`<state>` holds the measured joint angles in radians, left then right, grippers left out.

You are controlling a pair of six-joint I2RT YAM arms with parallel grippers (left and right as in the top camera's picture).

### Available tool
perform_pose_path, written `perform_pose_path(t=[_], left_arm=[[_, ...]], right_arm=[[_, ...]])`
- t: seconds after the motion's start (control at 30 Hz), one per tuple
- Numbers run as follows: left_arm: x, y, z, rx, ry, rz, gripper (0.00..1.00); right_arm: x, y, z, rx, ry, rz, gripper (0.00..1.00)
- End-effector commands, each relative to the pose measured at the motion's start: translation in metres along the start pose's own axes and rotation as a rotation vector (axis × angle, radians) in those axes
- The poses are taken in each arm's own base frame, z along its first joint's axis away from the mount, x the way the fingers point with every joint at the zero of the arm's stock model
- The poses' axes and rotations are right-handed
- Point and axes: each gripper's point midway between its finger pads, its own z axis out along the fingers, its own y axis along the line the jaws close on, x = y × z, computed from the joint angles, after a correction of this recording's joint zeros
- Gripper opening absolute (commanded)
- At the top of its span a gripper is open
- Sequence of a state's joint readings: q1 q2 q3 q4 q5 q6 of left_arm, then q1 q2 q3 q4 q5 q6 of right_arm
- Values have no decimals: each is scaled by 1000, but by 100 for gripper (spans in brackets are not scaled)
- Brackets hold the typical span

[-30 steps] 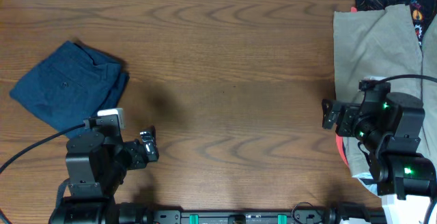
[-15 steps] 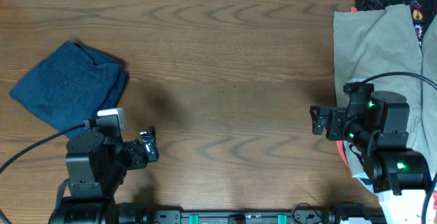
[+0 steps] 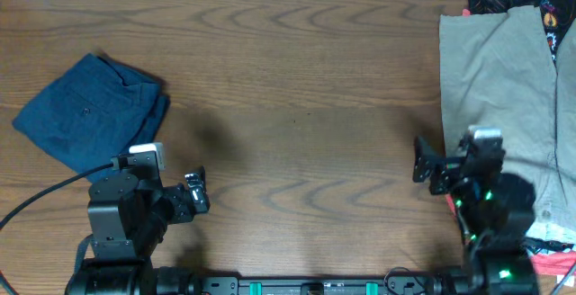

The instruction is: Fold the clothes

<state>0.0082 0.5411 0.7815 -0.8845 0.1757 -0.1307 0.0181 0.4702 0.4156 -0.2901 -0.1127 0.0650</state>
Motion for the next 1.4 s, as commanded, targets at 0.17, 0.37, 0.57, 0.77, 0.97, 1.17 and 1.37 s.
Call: perform_pose_path(t=[0.17, 0.37, 0.57, 0.77, 0.97, 1.17, 1.37], left_arm=[[-2, 1, 0, -9, -7, -3, 98], [-2, 1, 0, -9, -7, -3, 98], [-2, 1, 0, -9, -7, -3, 98], [-2, 1, 0, -9, -7, -3, 98], [-2, 1, 0, -9, -7, -3, 98], [-2, 1, 0, -9, -7, -3, 98], [-2, 1, 0, -9, -7, -3, 98]], right_arm=[[15, 1, -4, -22, -310, -50, 99], [29, -12, -7, 50, -330, -66, 99], [43, -15, -3, 65, -272, -86, 99], [43, -15, -3, 64, -269, -86, 99], [43, -15, -3, 65, -269, -86, 99], [43, -15, -3, 64, -269, -86, 99], [43, -15, -3, 65, -269, -86, 99]])
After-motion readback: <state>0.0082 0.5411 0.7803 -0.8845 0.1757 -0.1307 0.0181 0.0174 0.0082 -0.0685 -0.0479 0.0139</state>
